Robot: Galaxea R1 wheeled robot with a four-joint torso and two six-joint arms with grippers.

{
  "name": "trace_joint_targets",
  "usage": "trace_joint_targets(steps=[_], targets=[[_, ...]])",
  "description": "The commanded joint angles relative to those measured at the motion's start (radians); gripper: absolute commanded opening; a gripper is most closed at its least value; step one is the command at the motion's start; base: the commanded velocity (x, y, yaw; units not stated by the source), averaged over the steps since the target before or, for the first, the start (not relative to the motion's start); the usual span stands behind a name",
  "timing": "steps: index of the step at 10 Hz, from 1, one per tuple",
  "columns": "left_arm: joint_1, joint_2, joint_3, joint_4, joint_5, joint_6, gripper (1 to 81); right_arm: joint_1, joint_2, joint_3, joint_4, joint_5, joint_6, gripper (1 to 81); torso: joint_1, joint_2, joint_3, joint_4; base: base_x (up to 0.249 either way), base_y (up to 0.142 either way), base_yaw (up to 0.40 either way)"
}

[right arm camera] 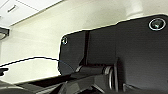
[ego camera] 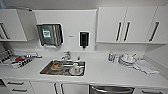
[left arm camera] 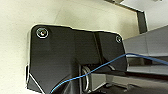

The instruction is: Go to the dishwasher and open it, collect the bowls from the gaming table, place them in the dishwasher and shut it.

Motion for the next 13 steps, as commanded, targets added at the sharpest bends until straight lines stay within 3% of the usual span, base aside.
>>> trace_joint_targets(steps=[1, 3, 6, 7, 9, 12, 13], targets=[[-0.050, -0.029, 0.019, 0.007, 0.052, 0.004, 81.1, 0.038, -0.022, 0.033, 0.001, -0.042, 0.005, 81.1, 0.000, 0.000, 0.000, 0.000, 0.000, 0.000, 0.000], [-0.037, -0.067, 0.050, 0.012, 0.026, 0.007, 81.1, 0.035, -0.088, 0.131, 0.001, -0.042, 0.003, 81.1, 0.000, 0.000, 0.000, 0.000, 0.000, 0.000, 0.000], [0.000, -0.190, 0.222, 0.096, -0.158, 0.004, 81.1, 0.049, -0.265, 0.380, 0.003, -0.042, 0.005, 81.1, 0.000, 0.000, 0.000, 0.000, 0.000, 0.000, 0.000], [0.000, -0.225, 0.270, 0.107, -0.161, 0.003, 81.1, 0.067, -0.337, 0.475, 0.007, -0.042, 0.008, 81.1, 0.064, -0.100, 0.000, 0.000, 0.000, 0.000, 0.000], [-0.001, -0.251, 0.308, 0.119, -0.161, 0.001, 81.1, 0.106, -0.473, 0.637, 0.032, -0.042, 0.006, 81.1, 0.072, -0.113, 0.000, 0.000, 0.000, 0.000, 0.000], [-0.001, -0.257, 0.311, 0.121, -0.159, 0.003, 81.1, 0.156, -0.600, 0.775, 0.049, -0.043, 0.006, 81.1, 0.128, -0.204, -0.080, 0.000, 0.000, 0.000, 0.000], [-0.001, -0.309, 0.365, 0.121, -0.163, 0.003, 81.1, 0.170, -0.632, 0.801, 0.056, -0.043, 0.008, 81.1, 0.146, -0.233, -0.098, 0.000, 0.000, 0.000, 0.000]])
